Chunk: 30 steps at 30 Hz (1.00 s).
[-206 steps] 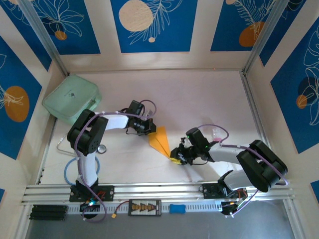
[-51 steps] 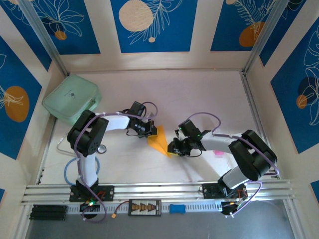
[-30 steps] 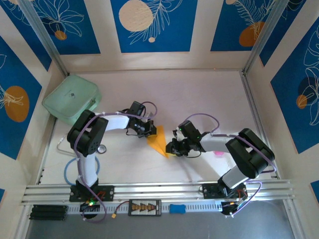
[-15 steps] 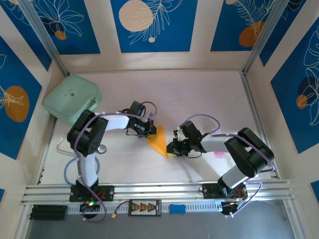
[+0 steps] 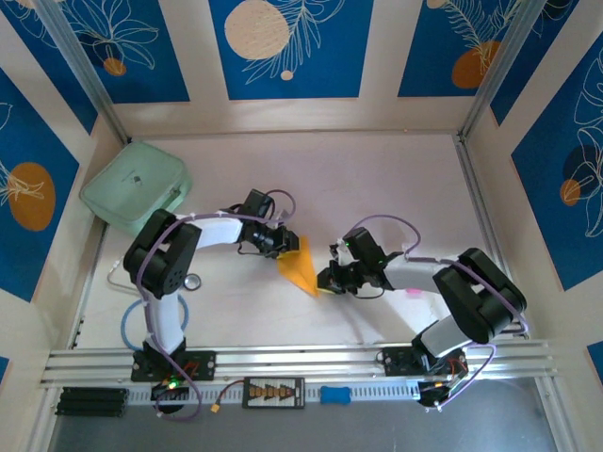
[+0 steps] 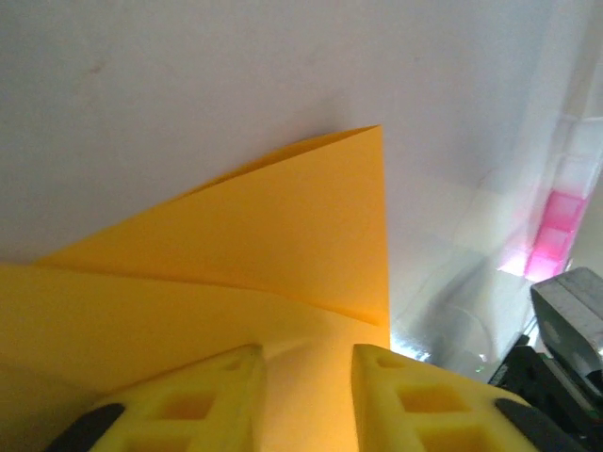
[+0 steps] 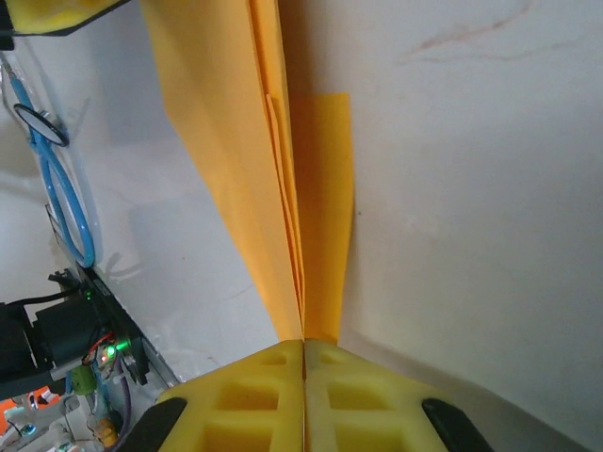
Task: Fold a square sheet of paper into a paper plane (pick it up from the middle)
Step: Turn over the paper at the center of the table.
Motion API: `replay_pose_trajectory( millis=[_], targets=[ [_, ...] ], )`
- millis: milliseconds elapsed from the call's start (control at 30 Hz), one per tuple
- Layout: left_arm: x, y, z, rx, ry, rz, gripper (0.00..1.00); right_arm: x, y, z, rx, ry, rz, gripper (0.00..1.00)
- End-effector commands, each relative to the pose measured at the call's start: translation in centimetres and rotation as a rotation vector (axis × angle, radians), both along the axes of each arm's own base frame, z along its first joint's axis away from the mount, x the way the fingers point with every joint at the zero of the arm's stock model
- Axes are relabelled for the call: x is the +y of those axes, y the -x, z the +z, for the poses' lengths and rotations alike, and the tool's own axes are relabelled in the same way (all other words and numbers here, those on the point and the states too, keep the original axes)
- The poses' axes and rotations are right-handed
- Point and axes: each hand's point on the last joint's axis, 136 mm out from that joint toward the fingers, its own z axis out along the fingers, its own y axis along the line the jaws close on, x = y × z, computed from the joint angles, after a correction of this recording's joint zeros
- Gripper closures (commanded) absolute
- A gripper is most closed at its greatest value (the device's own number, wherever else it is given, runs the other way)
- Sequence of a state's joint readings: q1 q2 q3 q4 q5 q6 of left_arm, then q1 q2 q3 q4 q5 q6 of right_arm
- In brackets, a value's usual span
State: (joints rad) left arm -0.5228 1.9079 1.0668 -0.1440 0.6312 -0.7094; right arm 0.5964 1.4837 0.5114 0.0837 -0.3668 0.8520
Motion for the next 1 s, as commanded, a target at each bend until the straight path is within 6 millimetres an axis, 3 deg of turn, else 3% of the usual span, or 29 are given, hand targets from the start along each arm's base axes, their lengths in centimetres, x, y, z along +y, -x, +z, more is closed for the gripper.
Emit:
replay_pose_trajectory(
  millis=[0, 400, 800, 967],
  targets=[
    [0.6, -0.7, 2.7, -0.074, -0.011, 0.020, 0.63, -0.7, 0.7, 0.5, 0.005, 0.005, 0.018, 0.92],
    [2.0, -0.8, 5.8, -0.185, -0.067, 0.048, 0.57, -2.1, -0.3, 3.4, -0.075, 0.065, 0.007, 0.95],
    [5.2, -1.7, 8.7, -0.321, -0.224, 0.104, 0.57, -8.6, -1.9, 8.6, -0.299, 0.522, -0.053, 0.98],
    [6.6, -1.8, 8.9, -0.339, -0.288, 0.139, 0.55, -11.9, -2.7, 10.2, -0.356, 0.852, -0.090, 0.98]
  ],
)
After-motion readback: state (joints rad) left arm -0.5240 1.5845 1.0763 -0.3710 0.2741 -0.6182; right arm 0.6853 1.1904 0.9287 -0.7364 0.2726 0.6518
